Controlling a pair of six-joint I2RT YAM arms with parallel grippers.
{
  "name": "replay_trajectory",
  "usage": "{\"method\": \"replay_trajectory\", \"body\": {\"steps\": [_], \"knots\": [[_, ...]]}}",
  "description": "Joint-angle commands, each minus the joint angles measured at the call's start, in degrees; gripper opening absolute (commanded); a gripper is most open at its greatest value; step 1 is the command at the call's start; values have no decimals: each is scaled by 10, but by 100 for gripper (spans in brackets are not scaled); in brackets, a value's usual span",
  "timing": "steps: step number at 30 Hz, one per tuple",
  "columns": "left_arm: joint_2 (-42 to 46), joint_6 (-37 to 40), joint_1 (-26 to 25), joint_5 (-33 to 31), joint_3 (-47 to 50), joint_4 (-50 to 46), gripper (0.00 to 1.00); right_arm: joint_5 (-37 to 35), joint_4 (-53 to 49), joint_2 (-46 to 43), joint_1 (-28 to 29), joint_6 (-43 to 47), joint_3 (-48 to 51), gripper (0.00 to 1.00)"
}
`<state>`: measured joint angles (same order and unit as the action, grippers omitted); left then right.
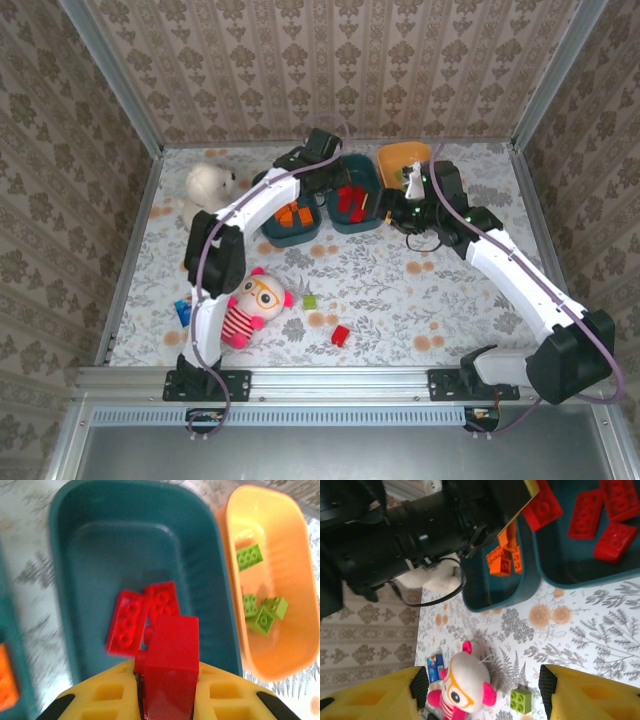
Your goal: Sort the legos into containers by color
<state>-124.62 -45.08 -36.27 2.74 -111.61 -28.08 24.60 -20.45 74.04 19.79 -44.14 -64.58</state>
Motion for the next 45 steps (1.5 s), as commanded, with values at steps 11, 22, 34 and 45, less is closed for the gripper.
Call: {"method": "replay_trajectory", "body": {"steps": [11, 22, 34, 45], "knots": [[-244, -44, 41, 51, -265, 108, 24, 29, 14, -14, -35, -28, 17, 63], [-295, -102, 46, 133, -296, 136, 44, 25, 15, -10, -42, -32, 16, 64], [-224, -91, 47, 151, -247, 132, 56, -86, 59, -32, -40, -24, 36, 67], [-6, -79, 53, 102, -62, 109, 70, -159, 28, -14, 43, 55, 20, 68]]}}
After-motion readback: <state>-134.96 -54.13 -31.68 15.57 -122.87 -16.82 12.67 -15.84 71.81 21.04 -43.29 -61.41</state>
